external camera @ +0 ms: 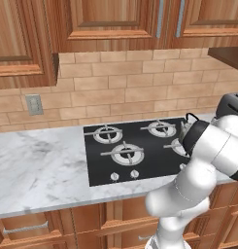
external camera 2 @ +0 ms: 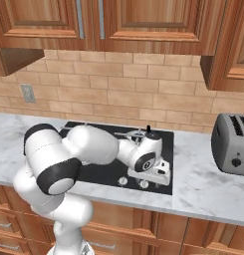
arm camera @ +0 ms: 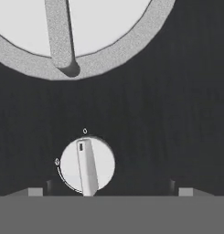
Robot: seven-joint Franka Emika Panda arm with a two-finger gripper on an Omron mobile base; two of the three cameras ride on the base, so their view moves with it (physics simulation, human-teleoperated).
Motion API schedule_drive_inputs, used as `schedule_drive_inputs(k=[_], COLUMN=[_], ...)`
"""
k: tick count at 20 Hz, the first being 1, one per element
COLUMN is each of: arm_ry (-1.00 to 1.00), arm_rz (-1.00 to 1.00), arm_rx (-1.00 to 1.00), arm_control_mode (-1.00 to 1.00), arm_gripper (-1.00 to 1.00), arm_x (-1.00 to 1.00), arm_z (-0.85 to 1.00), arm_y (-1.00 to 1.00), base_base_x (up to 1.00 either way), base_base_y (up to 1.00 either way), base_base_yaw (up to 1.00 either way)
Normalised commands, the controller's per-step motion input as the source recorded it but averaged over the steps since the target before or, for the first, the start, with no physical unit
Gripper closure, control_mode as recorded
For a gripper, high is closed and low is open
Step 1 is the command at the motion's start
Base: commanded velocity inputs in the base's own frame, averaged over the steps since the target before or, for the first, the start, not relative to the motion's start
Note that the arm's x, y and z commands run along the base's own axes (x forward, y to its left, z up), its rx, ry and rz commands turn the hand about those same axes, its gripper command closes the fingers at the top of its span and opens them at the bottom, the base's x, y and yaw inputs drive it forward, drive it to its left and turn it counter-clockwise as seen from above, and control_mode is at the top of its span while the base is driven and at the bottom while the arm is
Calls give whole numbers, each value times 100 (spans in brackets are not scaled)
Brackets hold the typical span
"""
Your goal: The kettle is done boiling. Turn off the stove, then wait for 300 timesteps before moving the kettle to the dining table.
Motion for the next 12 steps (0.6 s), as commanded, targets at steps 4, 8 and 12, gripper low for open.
schedule_drive_inputs(k=[4,8,12], arm_ry=[-1,0,0], arm_rz=[0,0,0], arm_rx=[0,0,0], arm_control_mode=[-100,-100,-100], arm_gripper=[-100,-100,-100], arm_x=[-16,-14,-8], arm_z=[72,70,67], arm_y=[0,0,0], base_base_x=[0,0,0], base_base_y=[0,0,0], base_base_yaw=[0,0,0])
